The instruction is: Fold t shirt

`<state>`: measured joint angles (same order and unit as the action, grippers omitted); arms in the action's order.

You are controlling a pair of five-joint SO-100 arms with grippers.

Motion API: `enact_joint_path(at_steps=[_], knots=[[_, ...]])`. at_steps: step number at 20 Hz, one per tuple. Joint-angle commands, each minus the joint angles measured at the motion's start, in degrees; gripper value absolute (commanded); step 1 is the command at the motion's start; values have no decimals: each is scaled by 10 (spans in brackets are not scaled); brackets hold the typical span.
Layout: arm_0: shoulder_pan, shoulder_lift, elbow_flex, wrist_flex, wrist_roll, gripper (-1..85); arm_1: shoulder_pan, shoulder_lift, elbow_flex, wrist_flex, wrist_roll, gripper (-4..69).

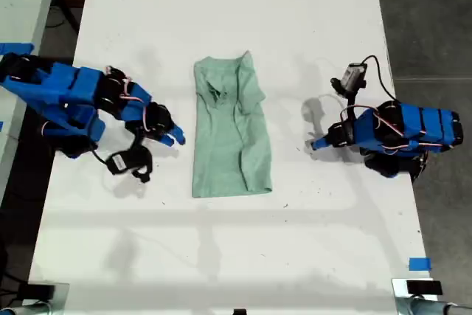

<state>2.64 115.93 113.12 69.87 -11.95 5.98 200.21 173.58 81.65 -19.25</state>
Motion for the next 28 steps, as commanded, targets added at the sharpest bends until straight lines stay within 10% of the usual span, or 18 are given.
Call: enact_joint_path(at_steps=[1,5,15,21,28], knots=[[54,-250,-295,48,48,182,-2,4,27,-12,-7,46],[94,-490,-536,213,-37,347,0,4,27,-12,-14,59],[88,-550,-559,206,-60,328,-4,4,27,-12,-12,66],[75,-681,-586,163,-74,0,-6,4,27,-12,-13,66],[73,-645,-596,212,-78,0,-5,4,27,-12,-13,68]])
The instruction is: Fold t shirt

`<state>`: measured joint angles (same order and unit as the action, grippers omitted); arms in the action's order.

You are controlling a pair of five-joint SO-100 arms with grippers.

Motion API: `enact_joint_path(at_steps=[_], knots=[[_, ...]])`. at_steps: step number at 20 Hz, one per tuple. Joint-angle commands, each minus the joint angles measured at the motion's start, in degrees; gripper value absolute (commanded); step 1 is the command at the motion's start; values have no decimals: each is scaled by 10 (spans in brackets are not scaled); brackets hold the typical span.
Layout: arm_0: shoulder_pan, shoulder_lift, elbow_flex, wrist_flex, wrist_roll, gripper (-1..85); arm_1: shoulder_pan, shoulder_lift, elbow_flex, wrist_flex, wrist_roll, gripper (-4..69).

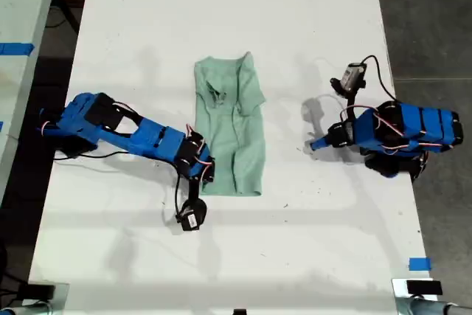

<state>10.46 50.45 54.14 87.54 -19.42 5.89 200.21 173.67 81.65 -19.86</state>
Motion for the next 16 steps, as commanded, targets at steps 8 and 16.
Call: enact_joint_path(at_steps=[8,16], knots=[[-16,163,-22,46,25,0,-2,4,26,-13,-11,71],[-43,66,-23,-193,150,128,-2,4,26,-13,-12,73]])
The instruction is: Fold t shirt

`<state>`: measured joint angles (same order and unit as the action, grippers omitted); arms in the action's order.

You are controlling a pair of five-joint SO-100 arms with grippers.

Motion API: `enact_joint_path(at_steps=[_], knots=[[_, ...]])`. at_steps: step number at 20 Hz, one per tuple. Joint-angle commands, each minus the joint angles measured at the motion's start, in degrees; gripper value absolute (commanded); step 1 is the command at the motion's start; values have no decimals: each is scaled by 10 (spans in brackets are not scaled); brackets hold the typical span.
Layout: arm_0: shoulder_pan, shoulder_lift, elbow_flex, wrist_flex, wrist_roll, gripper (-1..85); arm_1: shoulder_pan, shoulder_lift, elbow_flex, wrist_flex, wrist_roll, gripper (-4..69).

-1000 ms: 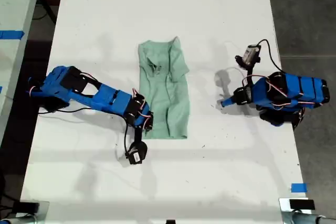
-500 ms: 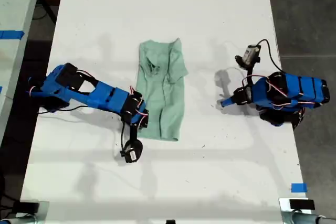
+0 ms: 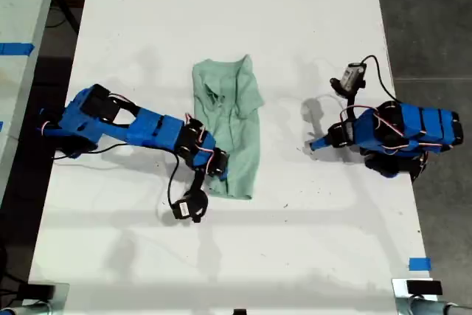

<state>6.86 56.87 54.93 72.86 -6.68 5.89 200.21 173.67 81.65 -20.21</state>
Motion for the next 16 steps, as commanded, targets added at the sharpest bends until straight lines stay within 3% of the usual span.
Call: enact_joint_path(at_steps=[1,5,9,13,16], knots=[[-3,-15,-31,-64,26,273,-2,4,26,-13,-9,74],[4,-70,-31,-87,42,326,-2,4,26,-13,-10,76],[4,-40,-31,-55,77,338,-2,4,26,-13,-10,76],[4,83,-30,27,103,336,-1,4,26,-13,-10,76],[-4,221,-15,157,53,328,-1,4,26,-13,-11,76]])
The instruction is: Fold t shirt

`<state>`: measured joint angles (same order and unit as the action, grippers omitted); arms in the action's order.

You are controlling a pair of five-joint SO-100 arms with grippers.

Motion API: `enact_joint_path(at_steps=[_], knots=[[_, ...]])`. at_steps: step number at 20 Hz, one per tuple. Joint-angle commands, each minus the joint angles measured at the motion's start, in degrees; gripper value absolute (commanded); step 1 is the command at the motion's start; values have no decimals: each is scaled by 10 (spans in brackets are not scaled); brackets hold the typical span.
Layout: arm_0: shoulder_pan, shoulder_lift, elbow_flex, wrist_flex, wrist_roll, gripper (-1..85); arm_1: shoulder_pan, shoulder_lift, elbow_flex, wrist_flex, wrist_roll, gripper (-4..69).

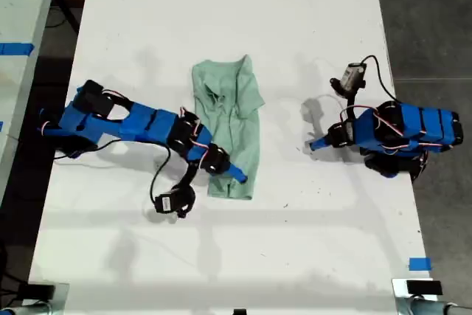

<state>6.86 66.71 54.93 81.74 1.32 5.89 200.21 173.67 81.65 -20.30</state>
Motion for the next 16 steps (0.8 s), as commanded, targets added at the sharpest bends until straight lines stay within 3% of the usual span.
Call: enact_joint_path(at_steps=[1,4,7,9,13,14,16], knots=[[-8,167,-10,105,-51,326,-1,4,26,-13,-10,76],[-34,395,204,104,-105,314,-1,4,26,-13,-9,76],[-47,677,488,40,-163,296,-1,4,26,-13,-10,76],[-38,861,676,-33,-203,274,0,4,26,-13,-10,76],[4,1161,1070,-320,-217,211,1,4,27,-13,-10,76],[10,1230,1138,-346,-226,204,1,4,27,-13,-10,76],[11,1361,1245,-332,-254,191,1,4,27,-13,-10,76]])
